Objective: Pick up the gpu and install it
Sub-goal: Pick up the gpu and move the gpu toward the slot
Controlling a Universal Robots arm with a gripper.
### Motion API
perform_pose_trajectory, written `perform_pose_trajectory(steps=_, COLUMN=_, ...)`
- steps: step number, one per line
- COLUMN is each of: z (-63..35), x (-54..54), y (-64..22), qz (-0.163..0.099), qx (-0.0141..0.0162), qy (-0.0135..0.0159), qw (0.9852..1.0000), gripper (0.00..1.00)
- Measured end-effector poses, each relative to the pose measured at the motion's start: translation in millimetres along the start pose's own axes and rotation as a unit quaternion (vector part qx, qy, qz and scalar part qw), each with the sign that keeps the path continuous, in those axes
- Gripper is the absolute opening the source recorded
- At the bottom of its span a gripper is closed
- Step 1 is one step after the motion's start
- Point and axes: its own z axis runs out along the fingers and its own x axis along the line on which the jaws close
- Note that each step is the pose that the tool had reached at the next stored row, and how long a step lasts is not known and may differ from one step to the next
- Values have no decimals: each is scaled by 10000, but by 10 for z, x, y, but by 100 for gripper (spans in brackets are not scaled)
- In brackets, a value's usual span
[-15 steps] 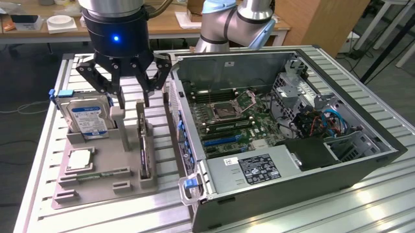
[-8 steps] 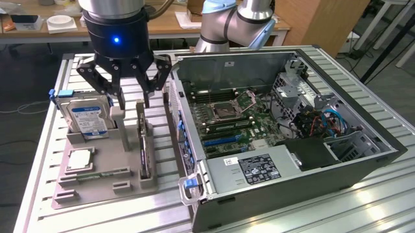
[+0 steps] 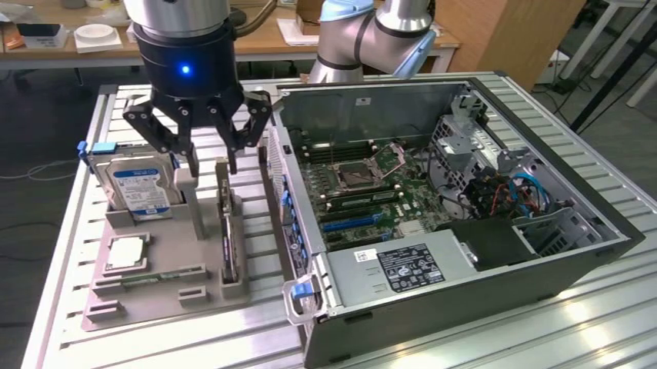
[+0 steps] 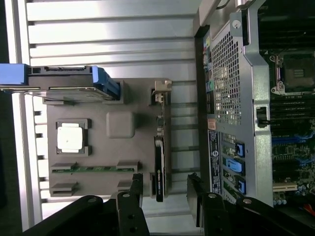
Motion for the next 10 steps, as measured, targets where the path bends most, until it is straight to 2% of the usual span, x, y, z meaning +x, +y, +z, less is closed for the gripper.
perform_pose_trajectory(steps=10, z=89, x=2, y=-4, qz=0, qx=0, qy=0, qw=10000, gripper=49)
